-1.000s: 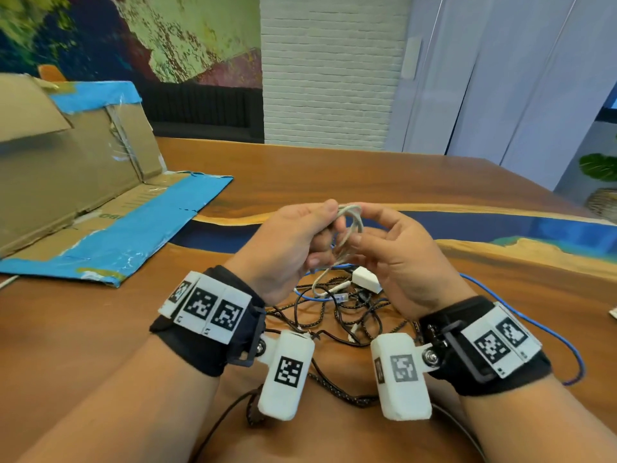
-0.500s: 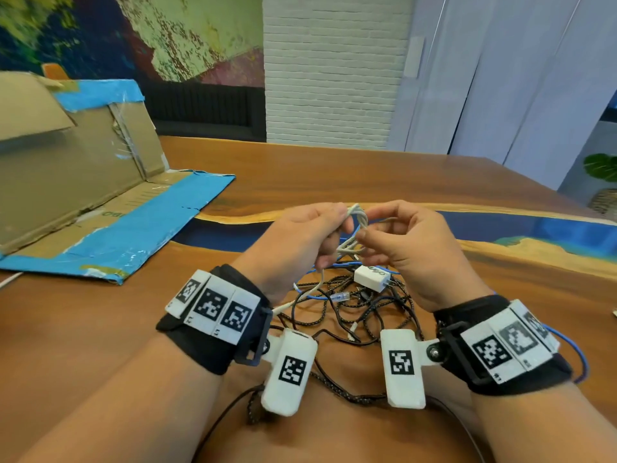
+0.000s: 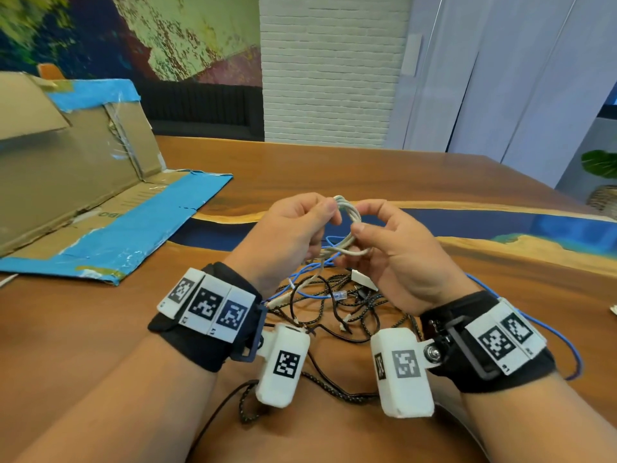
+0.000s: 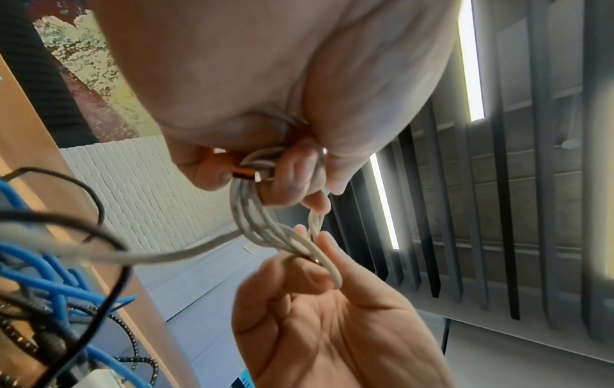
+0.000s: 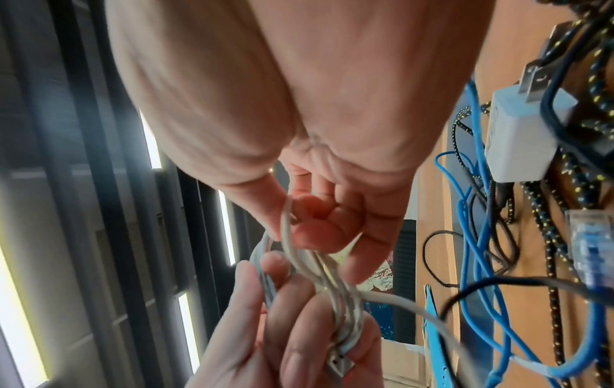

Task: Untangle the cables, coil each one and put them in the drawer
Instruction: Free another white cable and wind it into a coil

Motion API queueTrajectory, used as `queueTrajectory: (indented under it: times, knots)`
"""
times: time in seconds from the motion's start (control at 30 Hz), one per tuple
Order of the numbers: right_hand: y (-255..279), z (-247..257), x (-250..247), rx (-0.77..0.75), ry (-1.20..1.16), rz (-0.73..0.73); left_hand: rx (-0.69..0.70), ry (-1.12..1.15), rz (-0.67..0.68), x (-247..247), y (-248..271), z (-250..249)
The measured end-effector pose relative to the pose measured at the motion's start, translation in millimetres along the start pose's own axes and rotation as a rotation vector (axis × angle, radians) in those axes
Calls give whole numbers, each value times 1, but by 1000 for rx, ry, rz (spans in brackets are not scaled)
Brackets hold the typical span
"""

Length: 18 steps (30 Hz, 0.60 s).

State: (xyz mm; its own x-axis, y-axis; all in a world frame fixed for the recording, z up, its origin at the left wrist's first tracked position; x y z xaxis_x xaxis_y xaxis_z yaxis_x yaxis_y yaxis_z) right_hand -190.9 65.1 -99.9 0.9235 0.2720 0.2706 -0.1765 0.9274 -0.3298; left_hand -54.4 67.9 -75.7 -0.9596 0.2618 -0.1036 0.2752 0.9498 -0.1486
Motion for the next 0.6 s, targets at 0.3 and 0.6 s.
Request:
queueTrajectory:
  times: [0.3, 0.6]
  knots:
    - [1, 6, -5, -37, 32, -32, -2, -20, 15, -1, -1, 4]
    - [-2, 9, -14, -98, 193, -57, 15, -75, -10, -9, -3, 3]
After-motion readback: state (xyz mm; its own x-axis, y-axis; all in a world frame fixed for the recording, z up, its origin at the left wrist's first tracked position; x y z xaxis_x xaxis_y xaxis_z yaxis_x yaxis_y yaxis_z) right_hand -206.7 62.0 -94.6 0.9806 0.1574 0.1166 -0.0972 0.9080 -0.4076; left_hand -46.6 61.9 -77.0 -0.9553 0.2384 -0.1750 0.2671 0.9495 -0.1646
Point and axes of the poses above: each hand's wrist, its own y-axis away from the middle knuckle, its own x-axis out of the palm, z = x × y, the point moved 7 cm from there along -y, towards the middle knuckle, and after that the axes turned 11 degrees about -x, right-handed, at the moved point
